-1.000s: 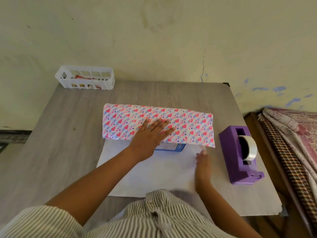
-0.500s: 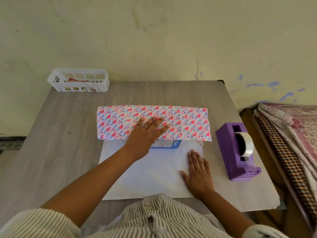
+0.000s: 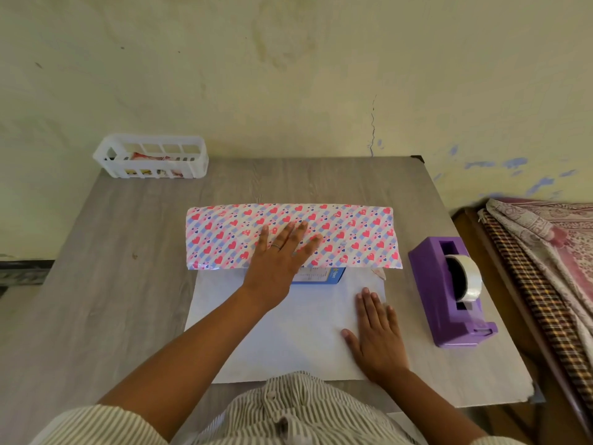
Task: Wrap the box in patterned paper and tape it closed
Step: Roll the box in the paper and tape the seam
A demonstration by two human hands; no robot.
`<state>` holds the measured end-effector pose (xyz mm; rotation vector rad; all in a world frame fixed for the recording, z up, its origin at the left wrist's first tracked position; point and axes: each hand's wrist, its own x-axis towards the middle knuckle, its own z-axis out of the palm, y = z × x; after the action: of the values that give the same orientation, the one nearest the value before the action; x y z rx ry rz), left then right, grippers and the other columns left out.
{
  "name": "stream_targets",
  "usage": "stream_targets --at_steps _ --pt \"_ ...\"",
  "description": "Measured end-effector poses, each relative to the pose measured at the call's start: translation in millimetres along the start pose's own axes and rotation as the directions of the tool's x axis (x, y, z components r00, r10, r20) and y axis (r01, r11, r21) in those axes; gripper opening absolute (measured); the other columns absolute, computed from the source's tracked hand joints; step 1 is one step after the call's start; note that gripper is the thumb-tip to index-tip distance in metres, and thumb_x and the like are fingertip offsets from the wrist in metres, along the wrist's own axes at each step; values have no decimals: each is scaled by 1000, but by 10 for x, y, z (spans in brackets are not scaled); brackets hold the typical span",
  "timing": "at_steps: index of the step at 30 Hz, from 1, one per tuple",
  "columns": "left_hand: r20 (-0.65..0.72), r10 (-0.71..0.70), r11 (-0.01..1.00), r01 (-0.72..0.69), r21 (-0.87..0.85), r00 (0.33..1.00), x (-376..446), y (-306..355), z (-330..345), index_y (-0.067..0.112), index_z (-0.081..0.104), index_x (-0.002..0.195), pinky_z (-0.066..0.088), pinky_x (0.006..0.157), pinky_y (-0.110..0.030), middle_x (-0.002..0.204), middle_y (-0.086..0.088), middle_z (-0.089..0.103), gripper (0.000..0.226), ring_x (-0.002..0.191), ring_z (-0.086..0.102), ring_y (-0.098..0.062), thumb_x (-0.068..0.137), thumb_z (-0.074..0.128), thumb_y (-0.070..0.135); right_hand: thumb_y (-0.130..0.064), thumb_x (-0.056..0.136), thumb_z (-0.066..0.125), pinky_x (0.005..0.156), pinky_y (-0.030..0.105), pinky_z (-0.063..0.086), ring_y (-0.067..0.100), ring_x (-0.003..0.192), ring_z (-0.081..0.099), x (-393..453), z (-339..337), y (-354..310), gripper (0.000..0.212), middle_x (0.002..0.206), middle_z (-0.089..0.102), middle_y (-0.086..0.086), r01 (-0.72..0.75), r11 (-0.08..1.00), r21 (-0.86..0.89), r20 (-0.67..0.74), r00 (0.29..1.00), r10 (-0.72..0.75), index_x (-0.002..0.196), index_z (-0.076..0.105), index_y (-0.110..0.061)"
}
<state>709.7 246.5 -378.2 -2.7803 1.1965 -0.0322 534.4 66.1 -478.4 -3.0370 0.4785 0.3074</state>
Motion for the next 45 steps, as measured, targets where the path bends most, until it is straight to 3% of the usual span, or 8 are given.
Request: stream_targets --at_steps 7,10,13,18,23,29,35,45 --pt "40 -59 998 57 37 997 32 43 38 5 -24 142 -6 113 -54 155 -13 -19 87 136 -26 -29 97 47 25 -64 93 11 119 45 12 31 140 29 23 -198 -106 78 155 22 8 18 1000 18 -89 996 -16 147 29 -11" --pt "33 -68 997 67 25 997 42 62 23 7 -20 145 -8 113 -53 156 -12 -18 86 142 -18 -29 96 48 25 -49 88 45 102 51 39 33 126 50 53 -683 -353 57 138 51 11 107 988 111 -421 906 -51 132 47 -13" --pt "-44 -51 998 52 24 998 -1 61 79 11 -12 148 3 114 -51 158 -9 -2 92 145 -3 -27 90 58 30 -40 81 58 115 49 23 30 137 35 261 -987 -591 68 146 42 10 225 974 5 -556 810 -184 140 37 -11" --pt "-126 4 998 -11 -55 992 -27 37 99 11 34 144 27 111 -50 148 -8 38 83 137 33 -28 76 70 45 -47 83 63 118 47 12 24 141 22 624 -851 -691 79 153 21 4 206 977 -55 -433 877 -209 146 31 -12" --pt "-49 37 992 -43 -118 998 -10 26 7 16 -2 150 -7 117 -39 158 -2 -3 61 145 -5 -18 100 18 44 -49 84 58 115 47 6 26 144 14 642 -782 -645 81 157 18 4 233 969 -82 -395 885 -247 149 23 -14" --pt "-91 17 991 -29 -134 996 58 -3 89 15 -7 148 -14 111 -33 157 -1 -8 64 138 -16 -15 102 36 23 -49 88 51 116 45 4 25 147 2 445 -654 -663 82 159 12 9 175 984 30 -368 917 -152 151 14 -12" --pt "-253 39 993 -66 -100 967 94 -39 201 8 46 137 35 104 -45 143 -9 45 74 132 42 -26 73 78 26 -62 91 28 113 42 5 19 143 18 -4 -84 -665 70 158 18 3 350 935 -56 -74 933 -353 150 21 -24" --pt "-215 -17 999 8 -40 977 151 -15 273 17 24 147 22 109 -53 152 -10 31 91 139 29 -30 74 77 29 -63 92 30 106 51 14 20 140 30 -111 -70 -684 63 154 29 -4 383 924 26 90 919 -383 148 24 -36"
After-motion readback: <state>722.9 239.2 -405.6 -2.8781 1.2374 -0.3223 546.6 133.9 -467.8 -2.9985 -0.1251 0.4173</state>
